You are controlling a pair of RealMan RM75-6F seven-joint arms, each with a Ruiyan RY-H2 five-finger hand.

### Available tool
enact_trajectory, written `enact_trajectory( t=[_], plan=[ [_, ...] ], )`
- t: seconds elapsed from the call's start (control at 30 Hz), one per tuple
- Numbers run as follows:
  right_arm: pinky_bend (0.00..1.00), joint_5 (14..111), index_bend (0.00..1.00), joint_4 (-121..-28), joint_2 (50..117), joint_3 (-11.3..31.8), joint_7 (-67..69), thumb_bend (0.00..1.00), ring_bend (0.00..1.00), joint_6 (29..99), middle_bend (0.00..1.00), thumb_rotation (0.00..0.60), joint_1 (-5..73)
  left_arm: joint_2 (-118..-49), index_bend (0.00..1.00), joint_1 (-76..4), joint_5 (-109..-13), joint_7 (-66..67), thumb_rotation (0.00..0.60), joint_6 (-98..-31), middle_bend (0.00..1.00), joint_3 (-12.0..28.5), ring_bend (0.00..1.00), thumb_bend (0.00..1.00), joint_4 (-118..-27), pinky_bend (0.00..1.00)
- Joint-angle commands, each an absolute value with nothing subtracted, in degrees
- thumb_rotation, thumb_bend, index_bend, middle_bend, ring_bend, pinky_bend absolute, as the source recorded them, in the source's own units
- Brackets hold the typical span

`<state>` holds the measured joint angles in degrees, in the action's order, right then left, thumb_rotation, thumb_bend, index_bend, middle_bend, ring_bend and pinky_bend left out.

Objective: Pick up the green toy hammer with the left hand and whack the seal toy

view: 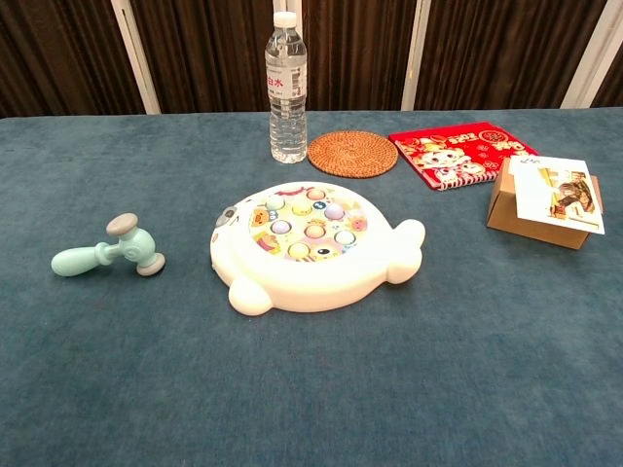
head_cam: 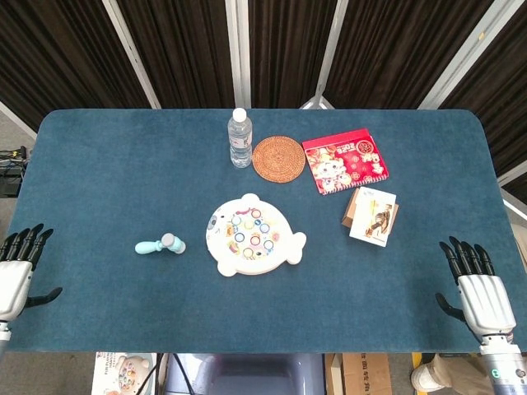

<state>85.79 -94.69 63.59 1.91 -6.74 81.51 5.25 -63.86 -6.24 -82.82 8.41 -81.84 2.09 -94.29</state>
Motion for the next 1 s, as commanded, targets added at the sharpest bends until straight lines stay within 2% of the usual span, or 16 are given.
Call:
enact_trajectory(
  t=[0.03, 0.17, 0.37, 0.5, 0.67, 0.8, 1.0],
  plan=[
    [0.0, 85.8, 0.0, -94.9, 63.4, 1.8, -6.3, 0.27, 0.0, 81.3, 0.0, 0.6, 5.3, -63.8, 0.0, -6.6, -81.8, 8.8, 0.6, -81.3, 0.0, 2.6, 0.0, 0.0, -95.3, 0.0],
    [0.0, 86.0, 0.0, -95.1, 63.3, 1.8, -5.5, 0.27, 0.0, 81.2, 0.0, 0.6, 5.3, -63.6, 0.03, -8.1, -80.1, 10.6, 0.6, -79.5, 0.0, 3.9, 0.0, 0.02, -97.8, 0.0],
    [0.0, 85.2, 0.0, -95.1, 63.3, 1.9, -4.7, 0.27, 0.0, 80.4, 0.0, 0.6, 5.5, -63.7, 0.22, -13.0, -74.7, 16.9, 0.6, -73.7, 0.03, 7.1, 0.0, 0.11, -103.2, 0.03],
    [0.0, 85.3, 0.0, -95.4, 63.3, 1.8, -4.4, 0.27, 0.0, 80.4, 0.0, 0.6, 5.5, -67.2, 0.31, -19.7, -65.2, 25.9, 0.6, -67.6, 0.07, 11.1, 0.0, 0.19, -106.7, 0.05],
    [0.0, 85.1, 0.0, -95.6, 63.0, 1.8, -4.0, 0.27, 0.0, 80.4, 0.0, 0.6, 5.4, -70.9, 0.39, -23.3, -58.1, 32.9, 0.6, -67.8, 0.12, 12.7, 0.0, 0.24, -107.3, 0.06],
    [0.0, 84.9, 0.0, -95.8, 62.9, 1.8, -3.7, 0.27, 0.0, 80.3, 0.0, 0.6, 5.4, -73.4, 0.4, -25.5, -54.4, 36.0, 0.6, -68.1, 0.14, 13.1, 0.0, 0.26, -107.0, 0.06],
    [0.0, 84.8, 0.0, -96.1, 62.8, 1.8, -3.2, 0.27, 0.0, 80.1, 0.0, 0.6, 5.4, -77.8, 0.44, -28.9, -48.6, 39.5, 0.6, -68.9, 0.15, 13.7, 0.0, 0.34, -106.0, 0.07]
  ],
)
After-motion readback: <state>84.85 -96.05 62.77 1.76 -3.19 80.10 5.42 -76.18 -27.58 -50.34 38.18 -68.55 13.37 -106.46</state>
